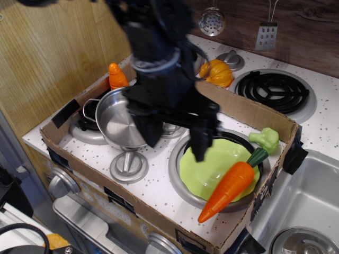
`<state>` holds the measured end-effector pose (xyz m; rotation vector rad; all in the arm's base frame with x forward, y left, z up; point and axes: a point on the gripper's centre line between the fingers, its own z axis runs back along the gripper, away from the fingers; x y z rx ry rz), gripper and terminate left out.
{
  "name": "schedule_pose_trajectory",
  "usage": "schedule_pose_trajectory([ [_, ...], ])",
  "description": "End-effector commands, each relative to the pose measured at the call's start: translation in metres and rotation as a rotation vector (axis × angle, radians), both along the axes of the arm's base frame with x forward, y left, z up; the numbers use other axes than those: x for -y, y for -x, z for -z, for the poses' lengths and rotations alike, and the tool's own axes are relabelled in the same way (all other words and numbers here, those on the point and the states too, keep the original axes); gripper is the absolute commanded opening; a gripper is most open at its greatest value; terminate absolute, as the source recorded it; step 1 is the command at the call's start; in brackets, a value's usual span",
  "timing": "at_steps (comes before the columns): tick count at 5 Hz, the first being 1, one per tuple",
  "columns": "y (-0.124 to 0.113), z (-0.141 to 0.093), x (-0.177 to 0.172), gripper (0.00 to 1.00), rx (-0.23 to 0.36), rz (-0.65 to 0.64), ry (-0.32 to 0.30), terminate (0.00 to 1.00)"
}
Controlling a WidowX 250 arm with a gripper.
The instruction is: Take carrot off plate
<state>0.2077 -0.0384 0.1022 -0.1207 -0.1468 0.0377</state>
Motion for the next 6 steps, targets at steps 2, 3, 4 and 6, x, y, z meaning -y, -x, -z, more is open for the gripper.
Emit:
schedule_pose_trajectory([
  [2, -0.008, 0.021, 0.049, 1.0, 0.009, 0.038, -0.025, 0.0],
  [3, -0.015, 0.033, 0.046, 1.0, 0.014, 0.047, -0.042, 0.0],
  [4, -0.017, 0.039, 0.043, 1.0, 0.0, 0.053, -0.052, 0.0],
  [6, -0.026, 0.056, 0.041, 1.0, 0.012, 0.067, -0.085, 0.0],
])
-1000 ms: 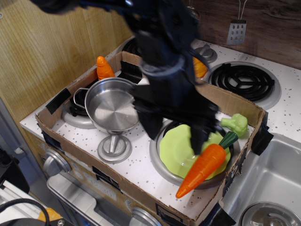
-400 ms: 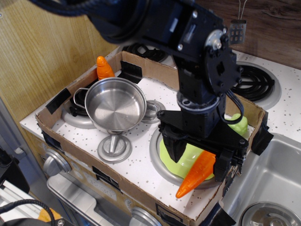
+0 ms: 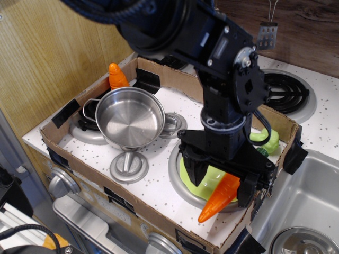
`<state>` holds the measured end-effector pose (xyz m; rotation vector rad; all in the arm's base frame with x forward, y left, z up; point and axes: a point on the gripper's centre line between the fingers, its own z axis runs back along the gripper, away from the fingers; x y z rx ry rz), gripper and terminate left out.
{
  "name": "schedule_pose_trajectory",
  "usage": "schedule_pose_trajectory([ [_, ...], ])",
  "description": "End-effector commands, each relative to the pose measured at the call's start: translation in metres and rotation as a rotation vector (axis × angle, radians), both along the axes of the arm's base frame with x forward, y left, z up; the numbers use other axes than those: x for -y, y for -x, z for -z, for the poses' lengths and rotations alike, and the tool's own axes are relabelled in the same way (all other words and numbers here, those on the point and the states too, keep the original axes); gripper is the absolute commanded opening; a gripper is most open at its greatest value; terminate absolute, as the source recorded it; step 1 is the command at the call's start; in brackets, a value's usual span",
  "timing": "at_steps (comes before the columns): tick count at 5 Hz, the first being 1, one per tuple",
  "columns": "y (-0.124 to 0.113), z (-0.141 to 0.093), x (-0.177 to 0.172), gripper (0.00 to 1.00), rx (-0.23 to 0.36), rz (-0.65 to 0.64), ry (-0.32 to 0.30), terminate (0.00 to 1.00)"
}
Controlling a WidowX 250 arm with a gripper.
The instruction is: Take carrot off plate
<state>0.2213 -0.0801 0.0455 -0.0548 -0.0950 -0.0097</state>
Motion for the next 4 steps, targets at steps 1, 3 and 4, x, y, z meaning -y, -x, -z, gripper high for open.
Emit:
schedule_pose_trajectory([
  [1, -0.016, 0.008, -0.001, 1.0, 0.08, 0.038, -0.02, 0.0],
  [3, -0.019, 0.023, 0.0, 1.0, 0.107, 0.042, -0.012, 0.0],
  [4, -0.019, 0.023, 0.002, 0.0, 0.113, 0.014, -0.039, 0.0],
])
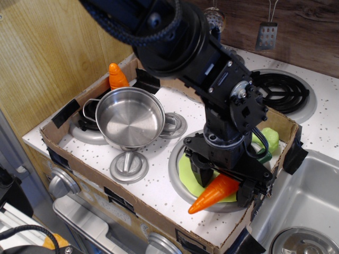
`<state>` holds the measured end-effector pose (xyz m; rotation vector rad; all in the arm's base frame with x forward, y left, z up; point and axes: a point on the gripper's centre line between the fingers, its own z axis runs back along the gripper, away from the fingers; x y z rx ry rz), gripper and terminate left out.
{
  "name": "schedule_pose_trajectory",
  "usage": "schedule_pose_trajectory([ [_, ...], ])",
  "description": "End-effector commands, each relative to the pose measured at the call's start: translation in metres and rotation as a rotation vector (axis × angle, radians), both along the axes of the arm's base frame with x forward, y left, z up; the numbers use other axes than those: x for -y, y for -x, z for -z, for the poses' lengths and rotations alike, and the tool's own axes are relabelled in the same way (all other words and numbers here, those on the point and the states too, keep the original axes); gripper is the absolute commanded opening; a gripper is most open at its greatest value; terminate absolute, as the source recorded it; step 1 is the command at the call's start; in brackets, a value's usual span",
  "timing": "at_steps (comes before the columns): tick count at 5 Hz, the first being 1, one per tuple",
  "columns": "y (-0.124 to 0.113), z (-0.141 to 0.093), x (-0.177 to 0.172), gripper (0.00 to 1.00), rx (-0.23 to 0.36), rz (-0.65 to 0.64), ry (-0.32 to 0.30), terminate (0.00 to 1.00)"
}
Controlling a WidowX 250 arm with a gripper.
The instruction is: Take carrot off plate
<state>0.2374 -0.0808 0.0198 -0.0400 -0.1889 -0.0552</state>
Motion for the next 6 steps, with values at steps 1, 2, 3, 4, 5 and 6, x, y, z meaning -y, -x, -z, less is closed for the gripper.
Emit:
schedule_pose_trajectory([
  [1, -0.003, -0.016, 0.007, 0.0, -0.037, -0.086, -0.025, 0.0],
  [2, 0.0, -0.033, 0.018, 0.0, -0.105, -0.162, 0.034, 0.0],
  [3, 0.001, -0.042, 0.021, 0.0, -0.111, -0.196, 0.046, 0.0],
  [4, 0.004, -0.048, 0.008, 0.0, 0.011, -0.232, -0.019, 0.0],
  [5, 0.014, -0.051, -0.017, 0.0, 0.013, -0.482, 0.018, 0.0],
  [6, 0.024, -0.06, -0.032, 0.0, 0.041, -0.677, 0.006, 0.0],
])
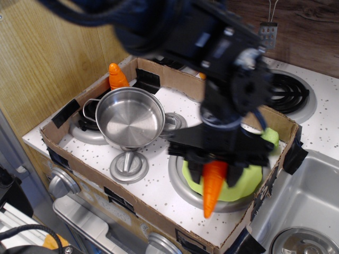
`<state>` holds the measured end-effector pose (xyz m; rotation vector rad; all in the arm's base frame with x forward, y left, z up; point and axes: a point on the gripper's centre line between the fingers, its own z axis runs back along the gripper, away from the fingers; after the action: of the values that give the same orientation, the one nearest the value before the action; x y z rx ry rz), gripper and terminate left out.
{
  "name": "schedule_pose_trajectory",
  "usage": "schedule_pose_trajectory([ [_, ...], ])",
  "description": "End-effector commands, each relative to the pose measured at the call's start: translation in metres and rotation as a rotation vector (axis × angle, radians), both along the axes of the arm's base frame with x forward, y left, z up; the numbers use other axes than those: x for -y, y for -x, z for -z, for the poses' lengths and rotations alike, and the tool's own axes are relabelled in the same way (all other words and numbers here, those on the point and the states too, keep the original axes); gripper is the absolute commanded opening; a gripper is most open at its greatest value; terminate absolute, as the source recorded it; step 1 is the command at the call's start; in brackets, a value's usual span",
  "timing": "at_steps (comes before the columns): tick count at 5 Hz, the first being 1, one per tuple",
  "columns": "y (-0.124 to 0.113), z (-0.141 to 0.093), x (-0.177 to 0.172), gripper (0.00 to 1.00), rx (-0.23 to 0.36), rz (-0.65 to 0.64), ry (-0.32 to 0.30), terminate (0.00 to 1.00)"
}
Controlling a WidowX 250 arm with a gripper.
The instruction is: Take carrot off plate
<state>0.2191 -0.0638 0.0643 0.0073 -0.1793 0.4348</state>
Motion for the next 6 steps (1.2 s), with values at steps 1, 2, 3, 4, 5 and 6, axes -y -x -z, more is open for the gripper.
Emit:
schedule_pose_trajectory([
  [1, 0.013, -0.017, -0.034, 0.0, 0.086, -0.436, -0.016, 0.0],
  [2, 0.017, -0.01, -0.043, 0.0, 0.104, -0.687, 0.016, 0.0],
  [3, 0.021, 0.002, -0.046, 0.0, 0.142, -0.937, 0.021, 0.0],
  [4, 0.027, 0.016, -0.049, 0.0, 0.197, -1.165, 0.036, 0.0],
  [5, 0.031, 0.026, -0.051, 0.0, 0.103, -1.24, 0.084, 0.0],
  [6, 0.035, 0.037, -0.053, 0.0, 0.035, -1.266, 0.11, 0.0],
])
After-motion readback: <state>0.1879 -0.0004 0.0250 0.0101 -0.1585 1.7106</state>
